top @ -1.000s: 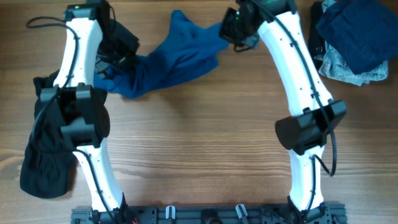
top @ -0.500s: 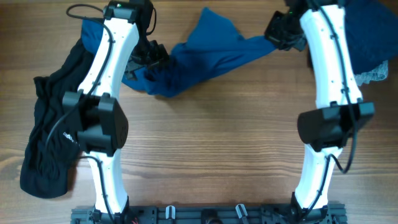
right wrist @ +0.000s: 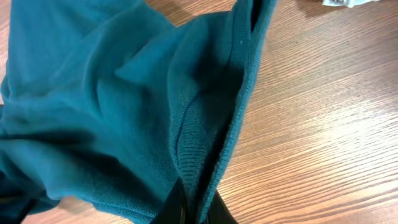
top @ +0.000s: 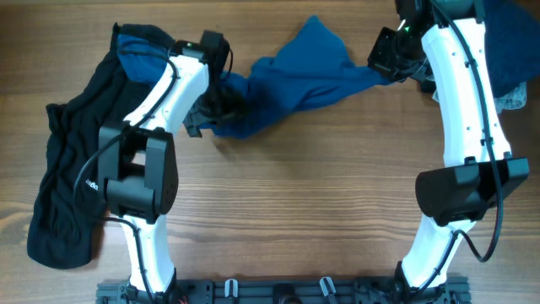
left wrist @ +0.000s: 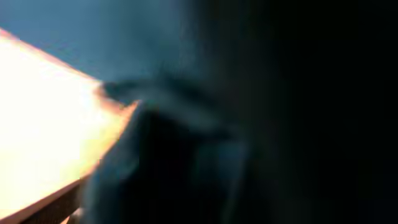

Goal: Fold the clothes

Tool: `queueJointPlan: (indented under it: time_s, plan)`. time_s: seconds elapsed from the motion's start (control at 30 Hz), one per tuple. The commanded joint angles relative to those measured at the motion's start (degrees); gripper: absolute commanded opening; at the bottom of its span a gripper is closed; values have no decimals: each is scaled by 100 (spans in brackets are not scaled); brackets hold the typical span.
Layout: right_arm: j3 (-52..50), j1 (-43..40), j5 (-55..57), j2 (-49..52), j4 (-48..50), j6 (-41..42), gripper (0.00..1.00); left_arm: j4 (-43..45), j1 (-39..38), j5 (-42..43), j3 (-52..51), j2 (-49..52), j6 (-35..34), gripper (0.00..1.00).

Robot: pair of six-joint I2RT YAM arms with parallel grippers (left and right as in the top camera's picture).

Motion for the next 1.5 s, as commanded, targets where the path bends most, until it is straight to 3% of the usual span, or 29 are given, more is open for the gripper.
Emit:
queueJointPlan:
  time_s: [0.0,0.03,0.07,0.1,0.17,0.2,0.3,0.4,0.53,0.7,0.77,0.8,0.87,0.9,0.93,1.13,1.27,1.4,1.47]
  plan:
    - [9,-87,120,-44,-2,-114,4,332,-20,505,-229,-44,380,98]
    - [9,-87,120,-44,0,-111,4,334,-28,520,-229,-44,374,91]
    - [9,-90,120,-44,2,-111,4,328,-28,518,-229,-44,374,76]
    - [9,-90,122,-44,17,-114,4,313,-28,516,-229,-44,372,49]
    - [9,-90,122,-44,81,-114,5,203,-24,509,-227,-79,374,7]
    - [9,-90,122,-44,140,-111,5,90,-24,483,-227,-136,374,4]
    - [9,-98,170,-44,341,-116,7,-302,-24,236,-225,-496,297,4]
    - [9,-249,459,-44,557,-103,9,-1193,-24,13,-227,-1290,-269,4]
    - [7,-708,472,-42,177,-105,10,-2103,-103,-4,-227,-2120,-686,4]
    - [-592,-892,402,-44,-2,-424,10,-2857,-389,-409,-234,-2208,-1134,5]
    - [-890,-892,402,-44,9,-413,15,-2852,-664,-407,-304,-2208,-1176,19]
    - [-927,-892,402,-44,-2,-415,20,-2855,-796,-404,-352,-2208,-1174,45]
    - [-927,-892,402,-44,-2,-433,31,-2855,-1027,-361,-448,-2208,-1172,75]
    - [-927,-892,402,-44,-2,-579,61,-2855,-1174,-251,-505,-2208,-1167,100]
    - [-927,-892,404,-44,0,-693,100,-2852,-1259,-262,-520,-2208,-1167,100]
    - [-925,-892,472,-44,101,-866,100,-2188,-1388,57,-850,-2208,-1193,97]
    - [-927,-894,466,-37,391,-866,100,-1161,-1679,262,-2124,-2208,-1375,94]
    - [-927,-894,330,2,468,-841,100,-446,-1679,542,-2920,-2208,-2015,73]
    - [-927,-892,236,11,514,-844,100,-151,-1679,669,-3206,-2208,-2017,72]
